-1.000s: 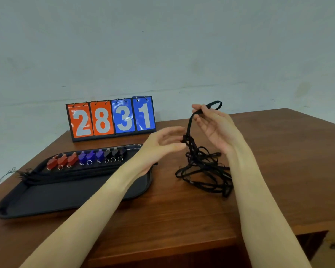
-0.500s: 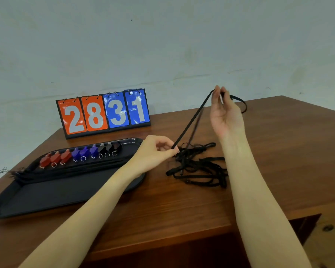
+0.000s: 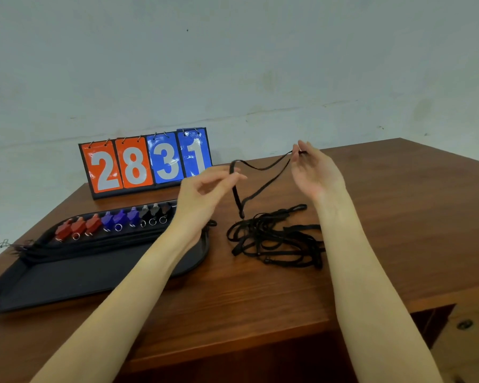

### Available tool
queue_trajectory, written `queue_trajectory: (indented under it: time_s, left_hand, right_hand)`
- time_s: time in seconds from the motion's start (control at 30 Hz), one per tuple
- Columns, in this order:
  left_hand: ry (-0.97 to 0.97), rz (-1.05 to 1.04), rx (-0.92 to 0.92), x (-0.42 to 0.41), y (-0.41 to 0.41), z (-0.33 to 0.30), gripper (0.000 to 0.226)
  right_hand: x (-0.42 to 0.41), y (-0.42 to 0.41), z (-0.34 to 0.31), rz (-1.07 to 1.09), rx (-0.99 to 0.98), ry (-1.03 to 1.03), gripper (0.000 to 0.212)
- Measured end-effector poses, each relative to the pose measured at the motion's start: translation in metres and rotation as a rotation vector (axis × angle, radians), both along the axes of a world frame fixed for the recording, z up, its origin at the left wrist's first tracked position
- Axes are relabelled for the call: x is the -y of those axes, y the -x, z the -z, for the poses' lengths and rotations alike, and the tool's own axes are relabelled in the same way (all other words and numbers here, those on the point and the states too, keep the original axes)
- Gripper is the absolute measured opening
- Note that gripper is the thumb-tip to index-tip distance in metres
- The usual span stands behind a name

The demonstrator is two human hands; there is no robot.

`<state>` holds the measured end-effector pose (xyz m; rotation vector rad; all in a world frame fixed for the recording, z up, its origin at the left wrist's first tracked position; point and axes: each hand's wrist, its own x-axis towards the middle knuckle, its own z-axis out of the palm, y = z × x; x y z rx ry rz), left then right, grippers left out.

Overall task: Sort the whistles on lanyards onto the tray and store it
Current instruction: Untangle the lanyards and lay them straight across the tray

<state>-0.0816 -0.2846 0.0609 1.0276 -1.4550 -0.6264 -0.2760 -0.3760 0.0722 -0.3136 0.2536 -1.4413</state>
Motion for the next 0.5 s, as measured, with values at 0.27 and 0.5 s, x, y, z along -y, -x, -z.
queue_trajectory:
  time_s: [0.27, 0.5]
  left_hand:
    - [-0.434, 0.504, -0.566, -0.001, -0.012, -0.005, 0.013]
    - [-0.199, 0.062, -0.217, -0.004, -0.012, -0.010, 0.018]
  right_hand:
    - [-0.002, -0.010, -0.004, -0.174, 0.085, 0.071, 0.017]
    - [-0.005, -0.017, 0.002, -0.086, -0.772, 0.246, 0.020]
